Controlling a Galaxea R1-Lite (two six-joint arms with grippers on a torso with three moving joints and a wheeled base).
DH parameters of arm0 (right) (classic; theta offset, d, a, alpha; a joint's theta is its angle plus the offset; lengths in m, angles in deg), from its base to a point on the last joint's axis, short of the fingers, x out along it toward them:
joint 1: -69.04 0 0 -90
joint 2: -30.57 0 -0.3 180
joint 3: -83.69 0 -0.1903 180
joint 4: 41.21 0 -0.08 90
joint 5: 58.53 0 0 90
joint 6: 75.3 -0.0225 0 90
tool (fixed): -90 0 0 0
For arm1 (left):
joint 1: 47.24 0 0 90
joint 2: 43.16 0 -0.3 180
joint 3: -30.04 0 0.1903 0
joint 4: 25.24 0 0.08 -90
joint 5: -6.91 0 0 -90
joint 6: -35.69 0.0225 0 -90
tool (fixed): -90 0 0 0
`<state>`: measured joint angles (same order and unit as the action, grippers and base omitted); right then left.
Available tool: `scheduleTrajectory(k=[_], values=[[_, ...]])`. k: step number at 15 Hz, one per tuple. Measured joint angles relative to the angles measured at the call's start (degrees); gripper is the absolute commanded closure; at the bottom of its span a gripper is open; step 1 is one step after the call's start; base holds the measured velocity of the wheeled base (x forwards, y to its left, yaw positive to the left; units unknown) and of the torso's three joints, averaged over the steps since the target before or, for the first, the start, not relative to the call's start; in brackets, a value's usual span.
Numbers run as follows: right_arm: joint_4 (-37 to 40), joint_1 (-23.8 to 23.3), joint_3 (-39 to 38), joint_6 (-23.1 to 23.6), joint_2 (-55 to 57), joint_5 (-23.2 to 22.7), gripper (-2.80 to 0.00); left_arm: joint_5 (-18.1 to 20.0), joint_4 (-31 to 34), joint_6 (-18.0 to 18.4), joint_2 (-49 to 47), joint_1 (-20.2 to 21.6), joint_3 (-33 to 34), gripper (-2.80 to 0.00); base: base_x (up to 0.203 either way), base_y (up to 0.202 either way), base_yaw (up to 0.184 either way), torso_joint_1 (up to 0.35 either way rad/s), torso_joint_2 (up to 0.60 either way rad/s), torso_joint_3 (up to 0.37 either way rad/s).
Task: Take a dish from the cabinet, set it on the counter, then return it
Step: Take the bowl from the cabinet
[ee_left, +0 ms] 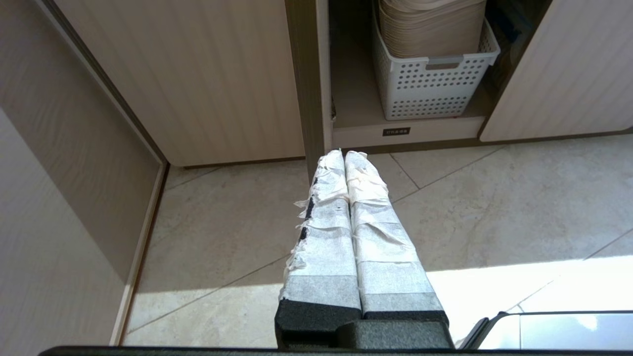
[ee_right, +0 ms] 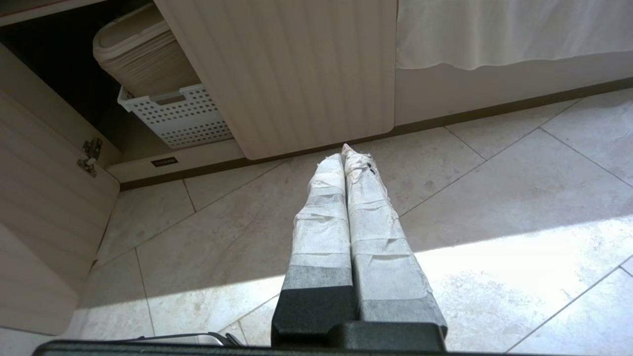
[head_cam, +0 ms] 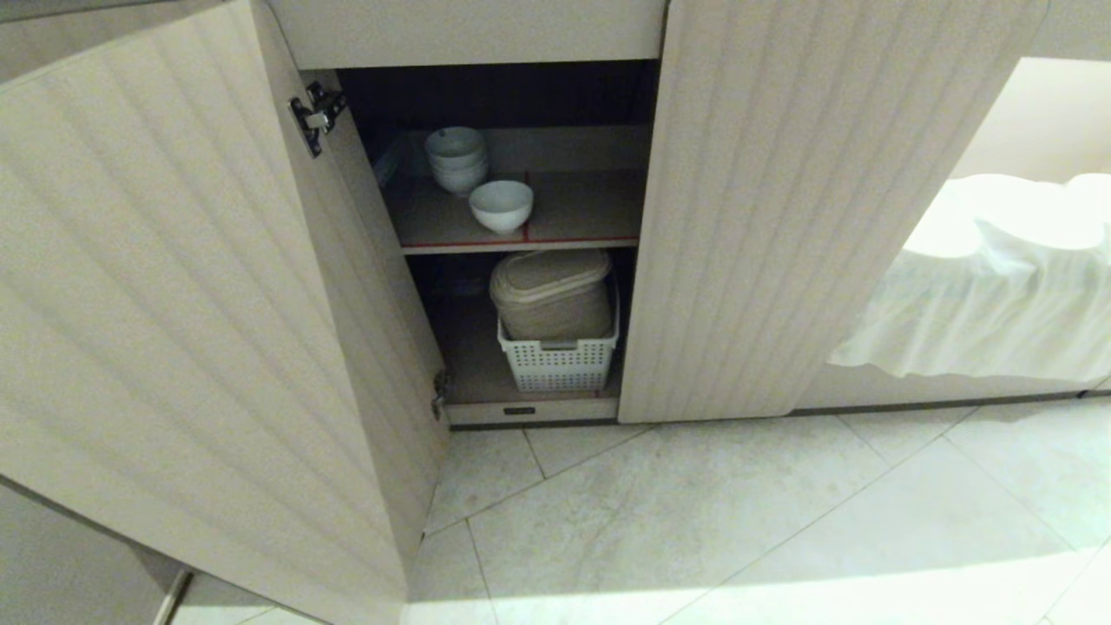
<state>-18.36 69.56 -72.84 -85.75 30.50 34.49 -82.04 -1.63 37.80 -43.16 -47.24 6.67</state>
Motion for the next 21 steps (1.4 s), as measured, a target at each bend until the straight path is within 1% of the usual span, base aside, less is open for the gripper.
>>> scheduleTrajectory(k=[21], values=[[0.00, 0.00, 0.00, -0.05, 0.00, 0.04, 0.00, 0.10, 0.00, -0.05, 0.00, 0.00, 0.00, 0.00, 0.000, 0.000, 0.000, 0.000, 0.00, 0.000]])
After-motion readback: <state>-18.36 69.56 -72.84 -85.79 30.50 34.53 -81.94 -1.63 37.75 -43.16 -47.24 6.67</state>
